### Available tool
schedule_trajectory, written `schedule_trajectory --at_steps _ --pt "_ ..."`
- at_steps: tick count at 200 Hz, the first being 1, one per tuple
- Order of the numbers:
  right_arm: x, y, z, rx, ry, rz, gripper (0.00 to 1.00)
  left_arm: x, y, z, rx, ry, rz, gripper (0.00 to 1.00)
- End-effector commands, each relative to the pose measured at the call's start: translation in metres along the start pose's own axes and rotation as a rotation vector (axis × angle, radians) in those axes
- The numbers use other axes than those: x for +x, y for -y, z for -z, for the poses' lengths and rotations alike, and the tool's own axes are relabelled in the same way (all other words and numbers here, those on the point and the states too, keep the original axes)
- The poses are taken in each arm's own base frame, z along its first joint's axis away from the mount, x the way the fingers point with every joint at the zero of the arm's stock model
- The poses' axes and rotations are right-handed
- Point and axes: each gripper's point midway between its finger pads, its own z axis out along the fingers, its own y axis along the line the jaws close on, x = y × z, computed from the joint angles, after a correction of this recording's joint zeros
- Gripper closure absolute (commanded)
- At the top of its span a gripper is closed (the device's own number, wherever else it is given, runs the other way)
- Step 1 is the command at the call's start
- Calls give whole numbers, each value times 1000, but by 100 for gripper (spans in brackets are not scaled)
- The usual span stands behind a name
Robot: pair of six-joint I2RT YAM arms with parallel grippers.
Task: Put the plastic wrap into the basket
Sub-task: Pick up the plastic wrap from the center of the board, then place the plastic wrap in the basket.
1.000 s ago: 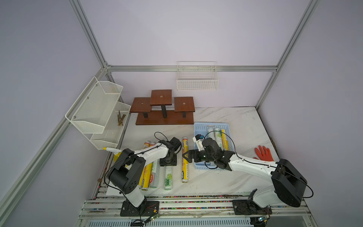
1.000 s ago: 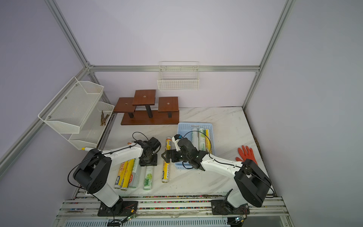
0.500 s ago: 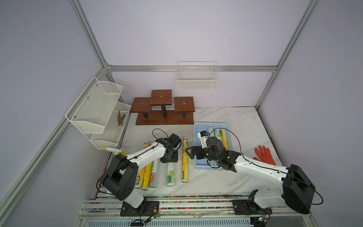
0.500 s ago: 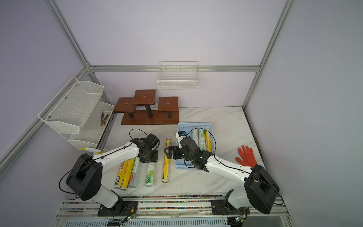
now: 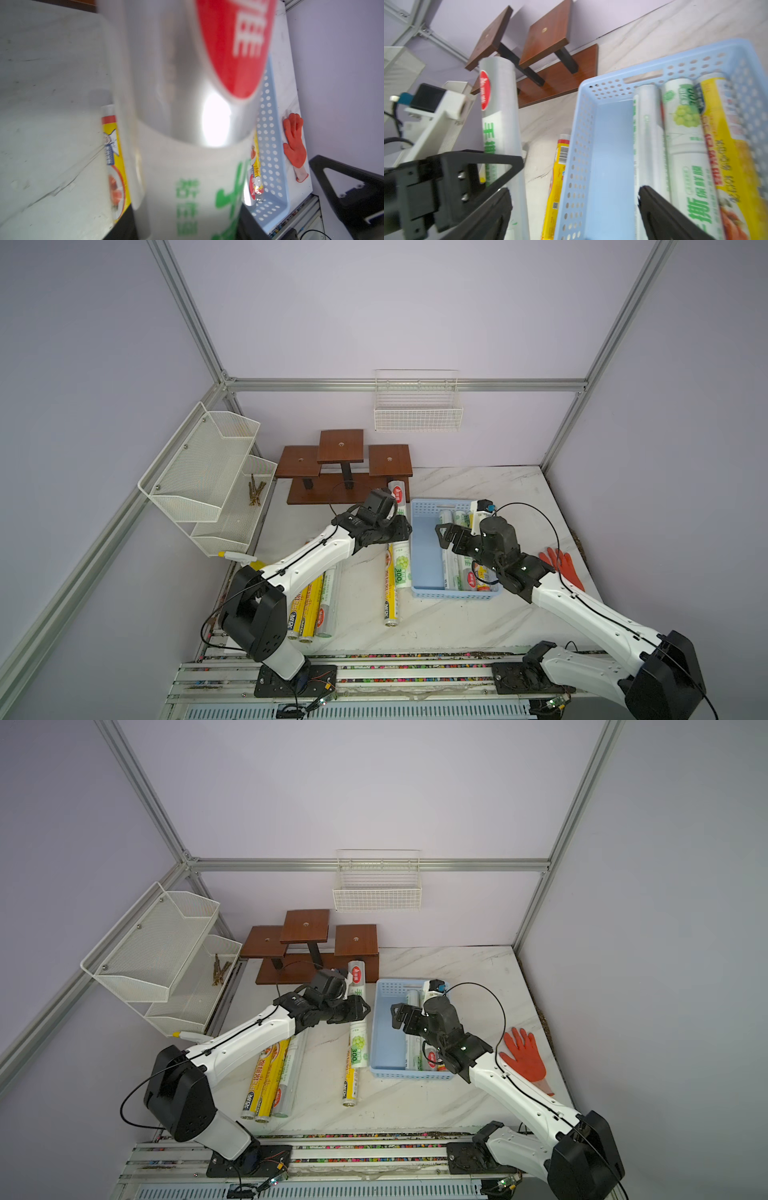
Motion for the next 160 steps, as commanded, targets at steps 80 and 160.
schedule_trajectory --at_steps 80,160 --pt "14 53 13 88 -75 -55 1 -13 65 -59 119 -76 29 77" --pt "35 59 6 60 -121 -112 1 -6 58 -102 23 -151 8 77"
